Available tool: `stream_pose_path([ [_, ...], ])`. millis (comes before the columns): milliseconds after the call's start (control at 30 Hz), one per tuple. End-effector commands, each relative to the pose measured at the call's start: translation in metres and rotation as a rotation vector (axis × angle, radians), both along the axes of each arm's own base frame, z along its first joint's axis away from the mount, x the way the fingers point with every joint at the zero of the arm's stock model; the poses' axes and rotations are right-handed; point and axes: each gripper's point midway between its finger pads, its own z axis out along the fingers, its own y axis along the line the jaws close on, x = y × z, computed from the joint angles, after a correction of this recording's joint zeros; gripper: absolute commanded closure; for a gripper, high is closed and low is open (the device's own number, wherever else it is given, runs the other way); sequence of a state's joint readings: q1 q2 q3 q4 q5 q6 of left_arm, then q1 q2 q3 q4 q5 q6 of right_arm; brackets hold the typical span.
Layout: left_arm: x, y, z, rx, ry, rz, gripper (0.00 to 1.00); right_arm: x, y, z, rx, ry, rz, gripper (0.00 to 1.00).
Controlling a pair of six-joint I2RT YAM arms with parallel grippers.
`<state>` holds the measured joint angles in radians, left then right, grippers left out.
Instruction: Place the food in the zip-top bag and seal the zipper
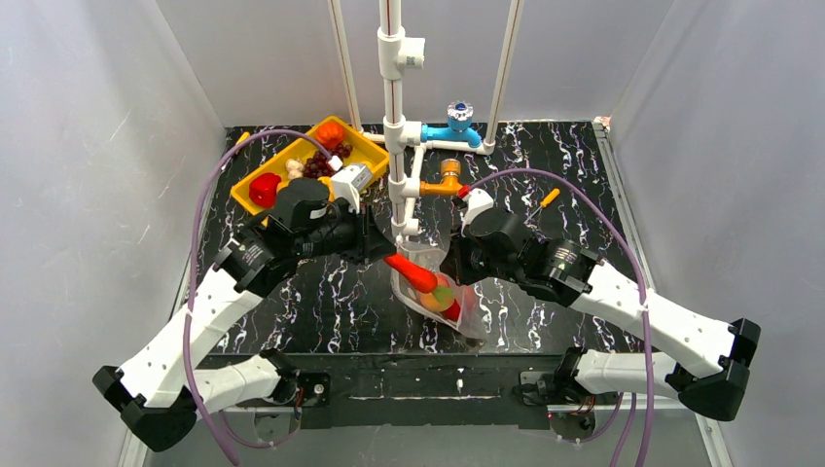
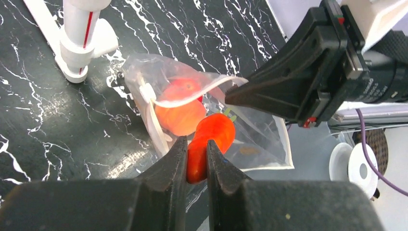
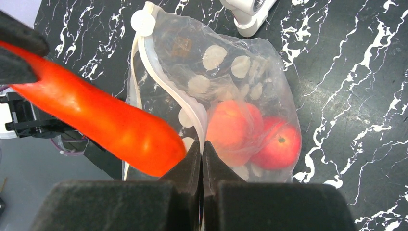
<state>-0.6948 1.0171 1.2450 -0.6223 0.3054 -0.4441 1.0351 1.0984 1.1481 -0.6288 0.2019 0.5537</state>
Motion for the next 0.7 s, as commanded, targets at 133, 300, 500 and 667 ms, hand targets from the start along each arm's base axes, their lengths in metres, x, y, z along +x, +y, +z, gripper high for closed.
stream_pose_path([
  [133, -0.005, -0.045, -0.008, -0.058, 0.042, -0.016, 1.0, -0.002, 0.006, 0.024, 0.1, -0.023, 0.013, 0.99],
  [300, -0.02, -0.066, -0.033, 0.006, 0.071, -0.066, 1.0, -0.006, 0.008, 0.026, 0.141, -0.003, 0.009, 0.99],
  [500, -0.01, -0.07, -0.065, 0.052, 0.131, 0.071, 1.0, -0.011, 0.009, 0.028, 0.182, 0.021, 0.007, 0.99],
  [667, -0.006, -0.071, -0.076, 0.048, 0.17, 0.123, 0.83, -0.015, 0.008, 0.029, 0.217, 0.045, 0.004, 0.99],
])
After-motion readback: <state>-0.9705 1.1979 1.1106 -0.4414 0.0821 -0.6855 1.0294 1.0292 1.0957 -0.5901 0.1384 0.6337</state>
